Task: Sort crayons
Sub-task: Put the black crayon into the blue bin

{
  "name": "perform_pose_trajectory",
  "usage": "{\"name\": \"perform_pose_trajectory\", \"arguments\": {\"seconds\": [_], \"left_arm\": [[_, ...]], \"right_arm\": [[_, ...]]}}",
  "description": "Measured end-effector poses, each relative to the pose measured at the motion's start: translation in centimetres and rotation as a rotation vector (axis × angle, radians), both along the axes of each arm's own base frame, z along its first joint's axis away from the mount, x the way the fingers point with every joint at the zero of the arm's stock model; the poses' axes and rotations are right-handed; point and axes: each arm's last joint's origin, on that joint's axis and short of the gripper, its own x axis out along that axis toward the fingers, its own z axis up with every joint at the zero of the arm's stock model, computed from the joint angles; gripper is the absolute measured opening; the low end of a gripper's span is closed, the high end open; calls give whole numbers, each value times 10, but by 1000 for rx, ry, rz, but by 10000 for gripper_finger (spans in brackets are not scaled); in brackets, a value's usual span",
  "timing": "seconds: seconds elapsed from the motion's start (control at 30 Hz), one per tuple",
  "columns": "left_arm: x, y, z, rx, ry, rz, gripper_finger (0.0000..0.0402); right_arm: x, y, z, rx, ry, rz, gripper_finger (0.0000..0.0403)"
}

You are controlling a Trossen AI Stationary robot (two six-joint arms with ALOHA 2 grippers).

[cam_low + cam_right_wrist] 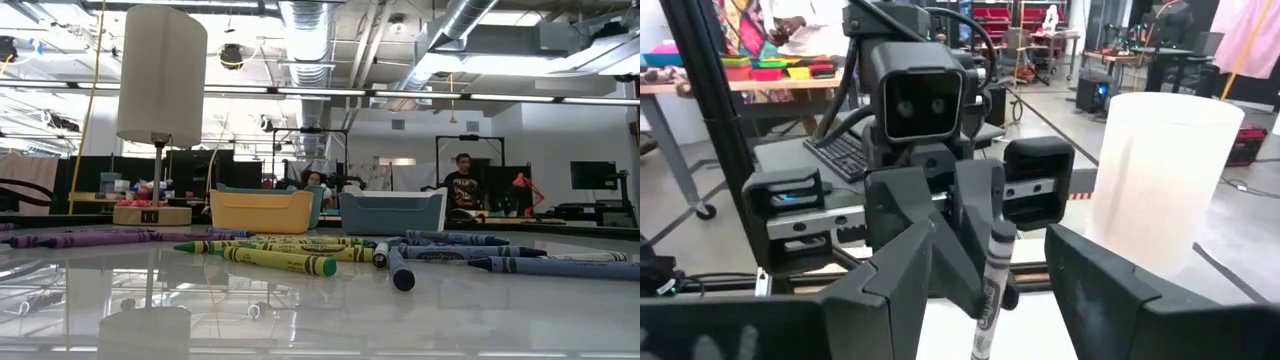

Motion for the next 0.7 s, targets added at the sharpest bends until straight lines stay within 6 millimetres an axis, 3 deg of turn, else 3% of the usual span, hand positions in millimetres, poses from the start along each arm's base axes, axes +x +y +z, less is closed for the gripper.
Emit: {"name": "perform_pose_trajectory", "arguments": {"seconds": [0.43, 0.7], "left_arm": [[1, 6, 1, 14, -7, -8, 6], [1, 7, 1, 28, 2, 1, 6]], "right_arm": [[11, -7, -7, -3, 28, 14, 208], [13, -8, -8, -3, 29, 18, 144]]}}
